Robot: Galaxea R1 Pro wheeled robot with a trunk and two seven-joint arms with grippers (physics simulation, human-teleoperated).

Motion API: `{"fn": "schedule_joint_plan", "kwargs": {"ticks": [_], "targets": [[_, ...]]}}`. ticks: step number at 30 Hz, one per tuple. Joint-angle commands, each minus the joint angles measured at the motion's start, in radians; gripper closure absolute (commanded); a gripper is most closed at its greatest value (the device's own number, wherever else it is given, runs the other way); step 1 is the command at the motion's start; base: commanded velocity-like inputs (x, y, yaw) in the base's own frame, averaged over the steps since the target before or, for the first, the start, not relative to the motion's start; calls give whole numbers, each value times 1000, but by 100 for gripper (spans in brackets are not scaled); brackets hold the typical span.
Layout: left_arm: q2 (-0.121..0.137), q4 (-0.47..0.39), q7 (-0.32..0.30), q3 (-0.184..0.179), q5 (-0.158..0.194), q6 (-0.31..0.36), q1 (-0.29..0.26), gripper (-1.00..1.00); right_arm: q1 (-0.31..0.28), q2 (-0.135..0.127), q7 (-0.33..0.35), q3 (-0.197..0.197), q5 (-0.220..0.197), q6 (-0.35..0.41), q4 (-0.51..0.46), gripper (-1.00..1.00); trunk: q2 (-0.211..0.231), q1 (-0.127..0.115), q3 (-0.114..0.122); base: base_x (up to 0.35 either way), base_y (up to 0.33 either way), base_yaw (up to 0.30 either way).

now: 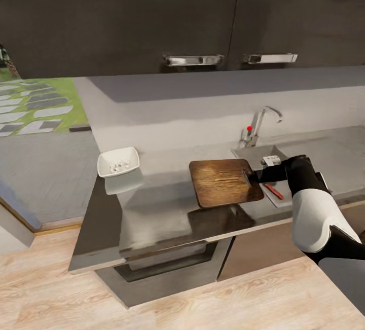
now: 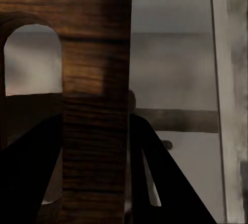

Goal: In the kitchen, take the Vidalia onion out of the sink, dice it on the chopping board with the paring knife, put the diced onion into the bowl on the countertop, then place both the paring knife and the chopping board into the sink.

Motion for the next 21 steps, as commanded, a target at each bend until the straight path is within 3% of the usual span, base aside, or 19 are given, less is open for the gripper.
{"fn": "schedule_joint_plan", "kwargs": {"ticks": [1, 11, 21], "targets": [[-1, 3, 1, -8, 4, -6, -1, -100, -1, 0, 8, -5, 3, 5, -1, 100, -2, 1, -2, 79, -328, -33], [0, 3, 1, -8, 4, -6, -1, -100, -2, 3, 7, -3, 3, 4, -1, 100, -2, 1, -2, 113, -325, -6], [1, 3, 1, -8, 4, -6, -1, -100, -1, 5, 6, -3, 3, 4, -1, 100, -2, 1, -2, 216, -261, 0]]}}
